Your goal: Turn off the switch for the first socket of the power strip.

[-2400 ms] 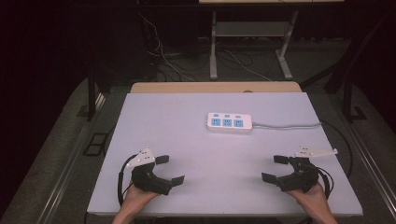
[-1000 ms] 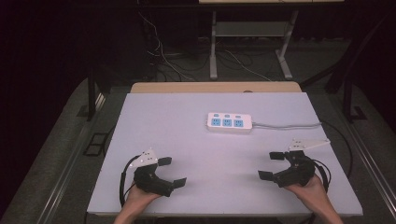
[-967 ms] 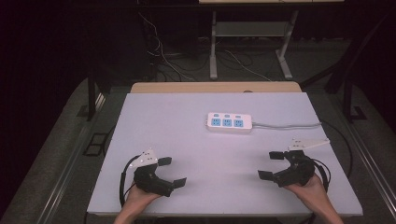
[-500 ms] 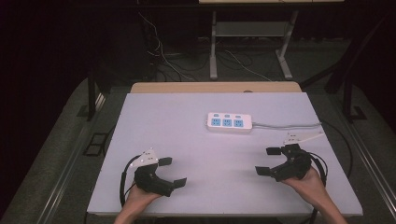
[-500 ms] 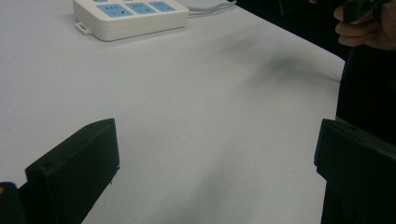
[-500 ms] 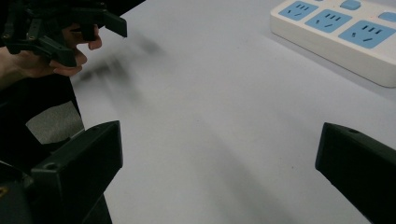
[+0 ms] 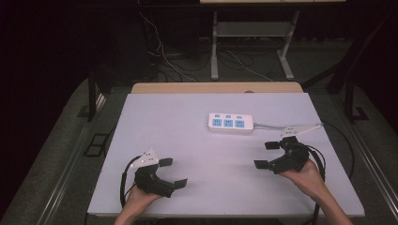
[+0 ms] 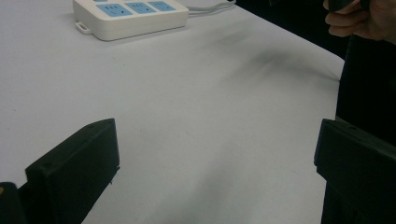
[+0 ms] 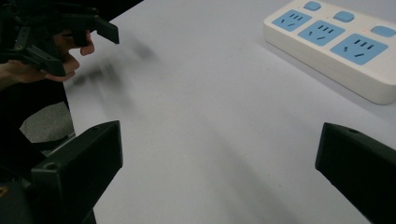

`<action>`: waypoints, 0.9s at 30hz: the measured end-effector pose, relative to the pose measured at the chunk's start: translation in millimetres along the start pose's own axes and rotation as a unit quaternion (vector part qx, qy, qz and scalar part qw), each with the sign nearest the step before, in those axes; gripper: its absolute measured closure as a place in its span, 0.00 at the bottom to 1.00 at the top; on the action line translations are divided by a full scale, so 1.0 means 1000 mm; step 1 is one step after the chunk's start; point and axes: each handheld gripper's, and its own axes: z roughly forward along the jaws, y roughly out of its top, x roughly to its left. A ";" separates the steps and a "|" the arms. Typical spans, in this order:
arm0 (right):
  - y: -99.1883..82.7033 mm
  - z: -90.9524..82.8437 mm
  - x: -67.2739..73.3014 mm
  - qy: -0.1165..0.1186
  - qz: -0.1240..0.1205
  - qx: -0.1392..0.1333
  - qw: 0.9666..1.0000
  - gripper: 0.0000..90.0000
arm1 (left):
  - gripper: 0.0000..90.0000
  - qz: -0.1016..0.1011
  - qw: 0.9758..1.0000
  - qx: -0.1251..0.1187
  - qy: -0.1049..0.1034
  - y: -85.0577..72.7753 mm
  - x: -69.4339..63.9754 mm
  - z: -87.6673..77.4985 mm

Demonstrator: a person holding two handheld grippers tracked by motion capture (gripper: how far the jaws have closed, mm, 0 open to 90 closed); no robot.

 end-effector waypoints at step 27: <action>0.051 0.006 -0.019 0.003 -0.026 0.033 0.999 0.01 | 0.00 0.001 1.000 0.000 0.000 0.000 0.001 -0.001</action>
